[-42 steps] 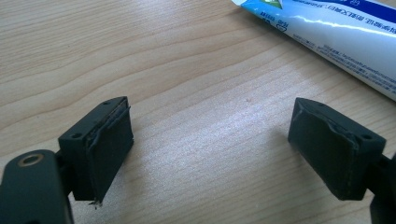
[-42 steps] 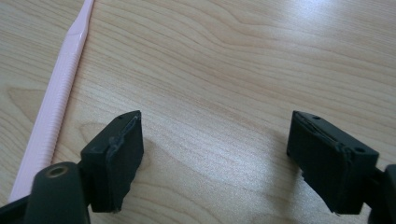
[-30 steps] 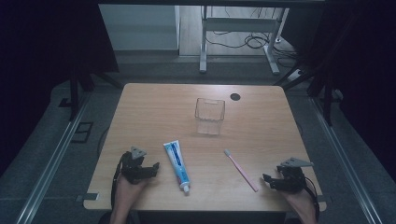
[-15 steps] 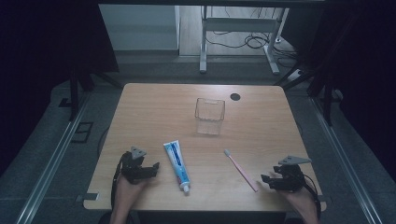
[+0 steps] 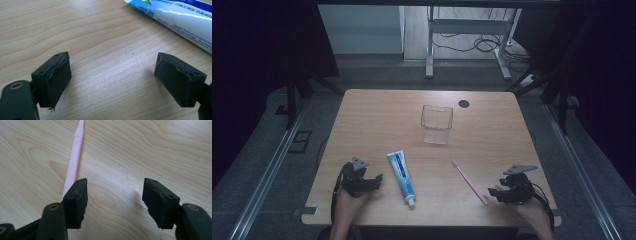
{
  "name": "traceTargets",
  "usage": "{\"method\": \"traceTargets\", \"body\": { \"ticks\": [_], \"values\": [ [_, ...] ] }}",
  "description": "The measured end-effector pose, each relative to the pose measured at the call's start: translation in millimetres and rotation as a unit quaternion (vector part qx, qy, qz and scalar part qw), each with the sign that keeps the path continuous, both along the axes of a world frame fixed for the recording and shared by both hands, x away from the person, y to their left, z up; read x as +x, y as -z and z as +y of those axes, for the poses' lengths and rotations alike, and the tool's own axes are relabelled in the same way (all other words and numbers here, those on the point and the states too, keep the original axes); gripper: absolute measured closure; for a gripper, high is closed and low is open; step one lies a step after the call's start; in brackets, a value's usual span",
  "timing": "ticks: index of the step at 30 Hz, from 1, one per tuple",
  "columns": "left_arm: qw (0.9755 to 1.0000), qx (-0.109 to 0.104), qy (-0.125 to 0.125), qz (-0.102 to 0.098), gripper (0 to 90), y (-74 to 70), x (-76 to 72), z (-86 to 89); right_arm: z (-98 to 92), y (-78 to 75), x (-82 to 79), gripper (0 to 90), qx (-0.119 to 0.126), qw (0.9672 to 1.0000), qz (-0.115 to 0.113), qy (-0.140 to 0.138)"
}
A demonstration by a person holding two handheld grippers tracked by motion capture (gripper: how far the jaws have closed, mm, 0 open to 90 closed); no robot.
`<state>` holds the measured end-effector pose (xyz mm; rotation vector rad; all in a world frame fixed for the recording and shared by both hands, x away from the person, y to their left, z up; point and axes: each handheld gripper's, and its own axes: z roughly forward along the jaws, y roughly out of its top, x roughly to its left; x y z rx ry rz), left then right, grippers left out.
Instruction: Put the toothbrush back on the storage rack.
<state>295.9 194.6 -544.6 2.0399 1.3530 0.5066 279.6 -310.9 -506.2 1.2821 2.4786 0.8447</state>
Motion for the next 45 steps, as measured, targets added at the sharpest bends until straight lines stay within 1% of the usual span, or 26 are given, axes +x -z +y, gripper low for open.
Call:
{"method": "traceTargets", "body": {
  "ticks": [2,4,9,11,16,22,24,26,29,31,34,36,37,38,39,41,42,45],
  "values": [
    [1.0000,0.000,0.000,0.000,13.8,0.0,0.0,0.0,1.4,-0.4,0.3,38.2,-0.001,1.0000,0.003,-0.001],
    [1.0000,0.000,0.000,0.000,13.8,0.0,0.0,0.0,3.5,-1.1,1.7,39.8,-0.007,0.9999,0.007,-0.008],
    [1.0000,0.000,0.000,0.000,13.8,0.0,0.0,0.0,9.8,-3.7,5.9,43.3,-0.018,0.9993,0.023,-0.024],
    [1.0000,0.000,0.000,0.000,13.8,0.0,0.0,0.0,10.9,-4.1,6.6,43.8,-0.020,0.9991,0.026,-0.026],
    [1.0000,0.000,0.000,0.000,13.8,0.1,0.0,0.0,18.5,-8.1,10.8,44.9,-0.033,0.9982,0.032,-0.039],
    [1.0000,0.000,0.000,0.000,13.8,0.0,0.0,0.0,25.6,-13.1,15.7,46.2,-0.039,0.9974,0.035,-0.050],
    [1.0000,0.000,0.000,0.000,13.8,0.0,0.0,0.0,31.2,-15.5,18.1,47.7,-0.045,0.9965,0.042,-0.057],
    [1.0000,0.001,0.001,0.000,13.8,-0.1,0.0,0.2,32.6,-15.9,18.7,48.2,-0.047,0.9961,0.044,-0.060],
    [1.0000,0.001,0.001,0.000,13.8,-0.1,0.0,0.1,41.1,-17.4,22.9,51.1,-0.056,0.9941,0.057,-0.074],
    [1.0000,0.001,0.001,0.000,13.8,-0.1,0.0,0.2,43.3,-17.4,23.8,51.9,-0.057,0.9937,0.061,-0.075],
    [1.0000,0.000,0.000,0.000,13.8,0.1,0.0,0.0,49.3,-16.8,27.2,54.3,-0.065,0.9919,0.073,-0.082],
    [1.0000,0.000,0.000,0.000,13.8,0.1,0.0,0.0,55.4,-15.6,30.7,56.2,-0.074,0.9897,0.084,-0.089],
    [1.0000,0.000,0.000,-0.001,13.8,0.1,0.0,0.0,55.4,-15.6,30.7,56.2,-0.074,0.9897,0.084,-0.089],
    [1.0000,0.000,0.000,-0.001,13.8,0.2,0.0,0.0,57.6,-15.1,31.8,56.7,-0.076,0.9889,0.089,-0.091],
    [1.0000,0.000,0.000,0.000,13.8,0.1,0.0,0.0,62.4,-14.4,33.9,57.7,-0.083,0.9873,0.096,-0.096],
    [1.0000,0.000,0.000,0.000,13.8,0.1,0.0,0.0,67.1,-14.1,35.8,58.5,-0.089,0.9860,0.100,-0.100],
    [1.0000,0.000,0.000,0.000,13.8,0.1,0.0,0.0,67.1,-14.1,35.8,58.5,-0.089,0.9860,0.100,-0.100],
    [1.0000,0.000,0.000,0.000,13.8,0.1,0.0,0.0,73.7,-14.1,38.9,59.5,-0.098,0.9839,0.104,-0.106]
  ]
}}
